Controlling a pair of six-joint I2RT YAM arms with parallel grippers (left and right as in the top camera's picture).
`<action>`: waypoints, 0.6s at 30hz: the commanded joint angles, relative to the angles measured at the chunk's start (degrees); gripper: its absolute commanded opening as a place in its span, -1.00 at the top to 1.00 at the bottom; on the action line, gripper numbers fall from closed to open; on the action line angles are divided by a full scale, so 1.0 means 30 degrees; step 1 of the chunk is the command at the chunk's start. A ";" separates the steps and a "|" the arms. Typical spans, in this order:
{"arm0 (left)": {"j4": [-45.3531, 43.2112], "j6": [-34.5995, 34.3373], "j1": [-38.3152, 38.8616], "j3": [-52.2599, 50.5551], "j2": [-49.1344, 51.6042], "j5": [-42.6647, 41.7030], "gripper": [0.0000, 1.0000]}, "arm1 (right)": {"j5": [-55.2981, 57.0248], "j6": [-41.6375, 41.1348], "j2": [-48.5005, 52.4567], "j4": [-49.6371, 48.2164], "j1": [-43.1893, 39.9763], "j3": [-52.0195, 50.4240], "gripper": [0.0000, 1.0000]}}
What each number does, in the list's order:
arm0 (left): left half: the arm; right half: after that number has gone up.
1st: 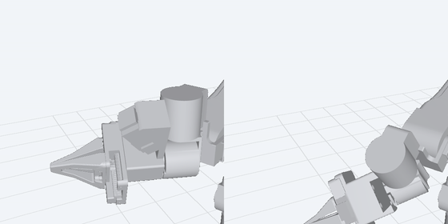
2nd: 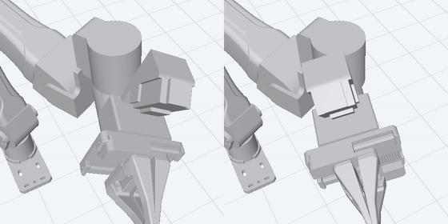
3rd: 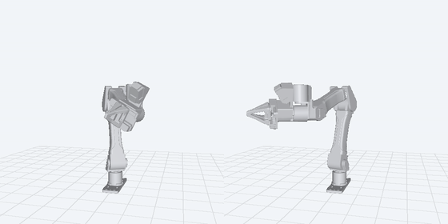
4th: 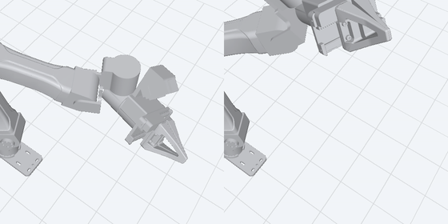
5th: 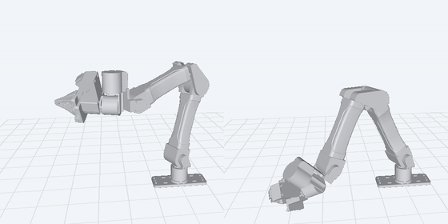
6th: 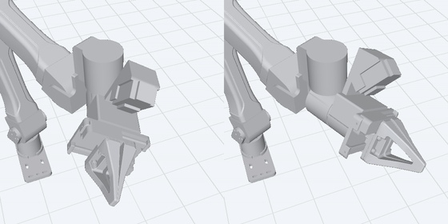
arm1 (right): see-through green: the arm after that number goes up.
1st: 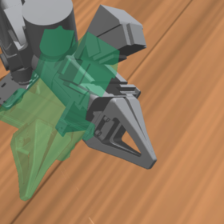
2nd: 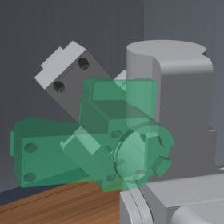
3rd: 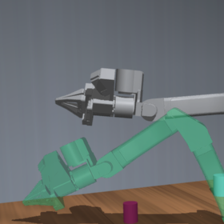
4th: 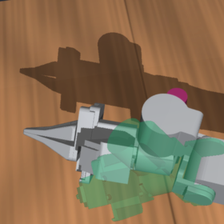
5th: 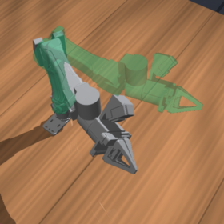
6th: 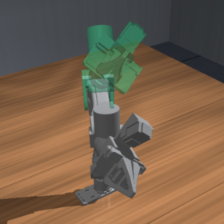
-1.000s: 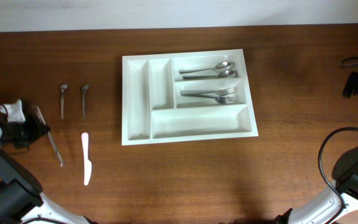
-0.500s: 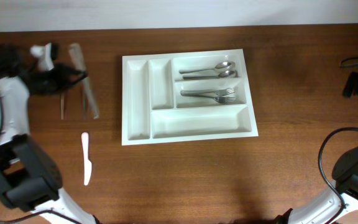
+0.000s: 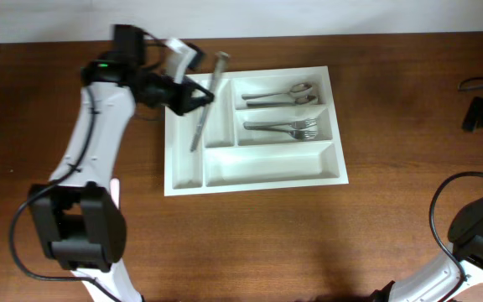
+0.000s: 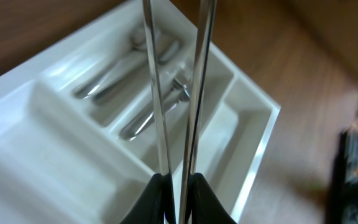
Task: Pack container
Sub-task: 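Lower the tongs into the bottom long compartment and open the left gripper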
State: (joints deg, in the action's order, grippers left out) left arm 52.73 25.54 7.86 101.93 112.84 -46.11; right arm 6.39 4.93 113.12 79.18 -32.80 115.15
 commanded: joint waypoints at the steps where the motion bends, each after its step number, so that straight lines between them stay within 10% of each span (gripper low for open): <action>1: 0.0036 0.2688 0.1756 0.0437 -0.0029 0.2630 0.96 | 0.0029 0.0066 -0.0066 -0.0058 0.0051 -0.0066 -0.97; 18: 0.0590 0.7053 0.9537 0.0401 0.0080 1.2794 0.96 | 0.0029 0.0066 -0.0066 -0.0066 0.0051 -0.0066 -0.97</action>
State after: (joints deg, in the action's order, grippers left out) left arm 54.02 43.94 35.44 101.93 112.84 -14.09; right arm 6.39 4.95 113.12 79.15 -32.80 115.15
